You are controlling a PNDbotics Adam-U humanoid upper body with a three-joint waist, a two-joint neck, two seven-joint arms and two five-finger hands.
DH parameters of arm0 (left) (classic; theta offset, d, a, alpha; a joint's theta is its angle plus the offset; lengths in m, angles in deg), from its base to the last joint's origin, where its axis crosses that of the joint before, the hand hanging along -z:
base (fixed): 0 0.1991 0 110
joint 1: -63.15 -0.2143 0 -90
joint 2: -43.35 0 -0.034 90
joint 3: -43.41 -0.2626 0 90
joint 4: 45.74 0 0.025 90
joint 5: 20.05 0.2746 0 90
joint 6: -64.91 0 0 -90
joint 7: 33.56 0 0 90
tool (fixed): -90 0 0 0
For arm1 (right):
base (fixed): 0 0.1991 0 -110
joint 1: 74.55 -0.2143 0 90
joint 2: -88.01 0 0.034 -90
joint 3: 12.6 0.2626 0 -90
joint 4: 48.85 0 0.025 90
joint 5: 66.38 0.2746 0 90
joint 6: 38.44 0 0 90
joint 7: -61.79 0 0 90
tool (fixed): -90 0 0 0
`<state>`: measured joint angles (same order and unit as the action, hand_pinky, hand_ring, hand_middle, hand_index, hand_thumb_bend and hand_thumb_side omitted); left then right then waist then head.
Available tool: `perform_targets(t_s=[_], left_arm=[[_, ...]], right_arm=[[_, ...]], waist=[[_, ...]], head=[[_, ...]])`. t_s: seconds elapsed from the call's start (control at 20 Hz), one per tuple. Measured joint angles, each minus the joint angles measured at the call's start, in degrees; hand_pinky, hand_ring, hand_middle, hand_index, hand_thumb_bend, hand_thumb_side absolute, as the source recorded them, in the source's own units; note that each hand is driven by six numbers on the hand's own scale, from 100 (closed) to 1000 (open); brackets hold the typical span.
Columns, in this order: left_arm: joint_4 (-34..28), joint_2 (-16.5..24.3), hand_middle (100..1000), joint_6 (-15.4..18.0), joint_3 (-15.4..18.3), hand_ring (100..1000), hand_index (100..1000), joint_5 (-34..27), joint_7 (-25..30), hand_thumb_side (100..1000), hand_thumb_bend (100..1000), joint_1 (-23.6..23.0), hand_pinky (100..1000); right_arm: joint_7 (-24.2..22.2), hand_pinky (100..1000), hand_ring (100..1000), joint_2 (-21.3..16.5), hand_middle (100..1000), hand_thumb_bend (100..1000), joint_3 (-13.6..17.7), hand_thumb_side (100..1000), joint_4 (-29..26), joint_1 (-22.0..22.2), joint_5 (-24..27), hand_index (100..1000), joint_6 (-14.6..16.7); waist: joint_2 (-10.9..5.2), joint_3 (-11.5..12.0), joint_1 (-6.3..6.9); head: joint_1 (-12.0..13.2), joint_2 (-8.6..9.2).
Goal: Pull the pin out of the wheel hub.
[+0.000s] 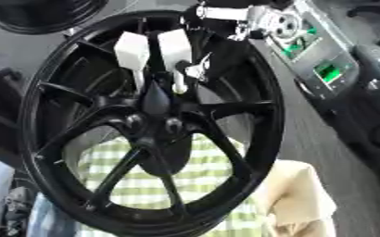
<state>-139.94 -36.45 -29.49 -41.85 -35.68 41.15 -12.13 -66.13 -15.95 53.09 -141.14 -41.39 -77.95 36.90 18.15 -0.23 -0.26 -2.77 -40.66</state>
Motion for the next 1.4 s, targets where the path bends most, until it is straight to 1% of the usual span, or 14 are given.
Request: perform_targets(t_s=[0.2, 0.35, 0.5, 0.65, 0.75, 0.85, 0.95, 1.05, 1.15, 1.25, 1.4], left_arm=[[0.00, 0.00, 701, 0.00, 0.01, 764, 731, 0.00, 0.00, 860, 100, -0.02, 754], [-0.02, 0.00, 702, 0.01, 0.01, 765, 732, 0.00, 0.01, 859, 100, -0.02, 755], [-0.06, 0.00, 702, 0.09, 0.03, 765, 732, 0.00, -0.06, 858, 100, -0.04, 755], [-0.11, 0.00, 702, 0.18, 0.16, 765, 732, 0.00, -0.17, 856, 100, -0.07, 755], [-0.27, 0.00, 702, 0.29, 0.38, 765, 732, 0.00, -0.30, 856, 100, -0.11, 755], [-0.49, 0.00, 702, 0.40, 0.53, 765, 732, 0.00, -0.45, 856, 100, -0.17, 755], [-0.76, 0.00, 702, 0.48, 0.74, 765, 732, 0.01, -0.58, 857, 100, -0.22, 756], [-0.86, 0.00, 702, 0.55, 0.78, 765, 732, 0.01, -0.71, 857, 100, -0.24, 756], [-1.08, -0.05, 703, 0.54, 0.82, 765, 732, 0.02, -0.81, 855, 100, -0.23, 756], [-1.19, -0.08, 703, 0.56, 1.05, 765, 732, 0.03, -0.93, 853, 100, -0.23, 756], [-1.35, -0.45, 703, 0.63, 1.44, 765, 732, 0.03, -1.25, 852, 100, -0.23, 757]], right_arm=[[0.96, 775, 696, -2.20, 399, 100, 3.07, 163, -3.39, -0.16, 4.86, 473, -2.84], [3.69, 778, 696, -4.18, 399, 100, 6.66, 149, -6.83, 0.21, 10.17, 474, -5.12], [7.69, 778, 695, -6.91, 400, 100, 10.67, 145, -10.34, 2.44, 15.37, 476, -6.87], [12.36, 779, 694, -10.36, 399, 100, 14.97, 138, -13.26, 6.30, 20.06, 476, -8.04], [16.16, 782, 693, -13.34, 400, 100, 18.45, 136, -15.10, 10.39, 23.06, 477, -8.22], [20.66, 785, 694, -16.28, 405, 100, 22.32, 132, -16.85, 15.70, 25.70, 482, -8.04], [25.23, 786, 696, -18.53, 407, 100, 26.07, 128, -18.22, 21.61, 27.16, 483, -7.66], [29.95, 785, 697, -19.78, 410, 100, 29.64, 122, -19.68, 27.88, 27.76, 486, -6.94], [34.23, 785, 700, -19.87, 412, 100, 32.69, 118, -20.62, 34.49, 27.24, 487, -6.16], [37.80, 786, 704, -19.24, 417, 100, 35.11, 117, -20.98, 40.45, 25.12, 492, -5.65], [41.80, 794, 714, -15.84, 454, 100, 37.72, 119, -21.00, 48.29, 19.53, 531, -5.99]], waist=[[-0.01, -0.19, -0.05], [-0.01, -0.54, -0.08], [-0.02, -0.98, -0.07], [-0.02, -1.46, -0.02], [-0.02, -1.82, -0.01], [-0.02, -2.14, -0.06], [-0.02, -2.51, -0.24], [-0.02, -2.83, -0.32], [-0.02, -2.98, -0.27], [-0.02, -3.06, -0.13], [-0.02, -3.13, 0.23]], head=[[0.13, 0.00], [0.36, 0.00], [0.72, 0.00], [1.25, 0.01], [1.63, 0.02], [1.86, 0.03], [2.02, 0.05], [2.28, 0.30], [2.70, 0.55], [3.15, 0.74], [3.66, 1.02]])
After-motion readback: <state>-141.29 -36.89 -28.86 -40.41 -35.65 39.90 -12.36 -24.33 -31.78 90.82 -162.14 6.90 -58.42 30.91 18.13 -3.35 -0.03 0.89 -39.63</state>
